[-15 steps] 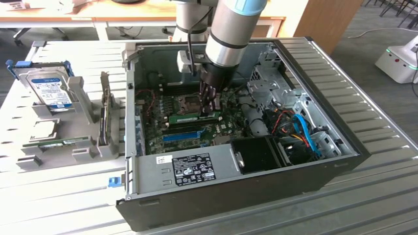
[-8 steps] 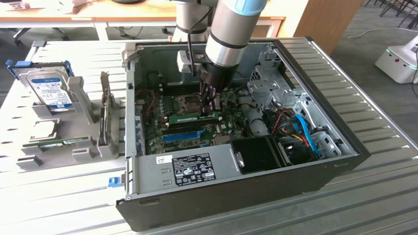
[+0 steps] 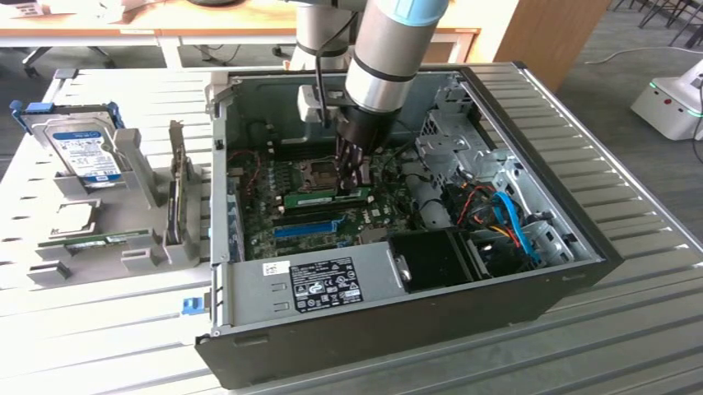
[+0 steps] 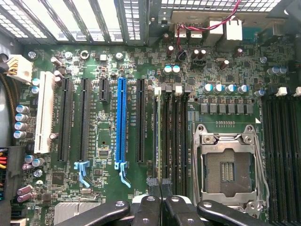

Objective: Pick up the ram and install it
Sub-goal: 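Insert the ram into the slot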

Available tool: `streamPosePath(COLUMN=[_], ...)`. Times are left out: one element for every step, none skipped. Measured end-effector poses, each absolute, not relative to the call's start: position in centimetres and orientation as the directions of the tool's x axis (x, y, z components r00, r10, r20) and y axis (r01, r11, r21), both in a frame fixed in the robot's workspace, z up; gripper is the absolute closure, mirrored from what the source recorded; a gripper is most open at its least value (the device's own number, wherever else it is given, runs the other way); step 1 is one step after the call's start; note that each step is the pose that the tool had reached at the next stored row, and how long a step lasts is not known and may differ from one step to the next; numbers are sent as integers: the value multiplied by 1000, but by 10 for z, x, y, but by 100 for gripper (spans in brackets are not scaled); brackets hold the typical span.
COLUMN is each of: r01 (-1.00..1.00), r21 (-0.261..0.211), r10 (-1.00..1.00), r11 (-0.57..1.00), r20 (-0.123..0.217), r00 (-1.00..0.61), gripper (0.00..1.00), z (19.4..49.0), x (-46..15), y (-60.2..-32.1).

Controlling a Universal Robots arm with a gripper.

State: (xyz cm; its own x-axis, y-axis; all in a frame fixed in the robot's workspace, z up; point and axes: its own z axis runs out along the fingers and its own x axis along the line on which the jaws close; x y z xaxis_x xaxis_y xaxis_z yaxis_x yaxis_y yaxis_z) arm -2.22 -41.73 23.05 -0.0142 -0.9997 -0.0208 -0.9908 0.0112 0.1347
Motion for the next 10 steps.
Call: streamPosePath(r01=[-991,-991,-991,-991,-991,-991,-991,-991,-991,-991], r21=[135,135,135,135,135,135,135,135,135,135], r10=[-1000,-1000,-1000,-1000,-1000,-1000,-1000,-1000,-1000,-1000], r11=[11,11,11,11,11,11,11,11,11,11], r20=[-21,-21,-21,-21,-21,-21,-21,-21,-21,-21], r00=[-14,-14,-14,-14,-14,-14,-14,-14,-14,-14], gripper=[88,88,88,88,88,88,88,88,88,88], z=[230,230,230,230,230,230,230,229,229,229], x=[-22,-22,-22,-22,-22,-22,-22,-22,-22,-22], y=[-417,-417,-417,-417,-417,-417,-417,-417,-417,-417])
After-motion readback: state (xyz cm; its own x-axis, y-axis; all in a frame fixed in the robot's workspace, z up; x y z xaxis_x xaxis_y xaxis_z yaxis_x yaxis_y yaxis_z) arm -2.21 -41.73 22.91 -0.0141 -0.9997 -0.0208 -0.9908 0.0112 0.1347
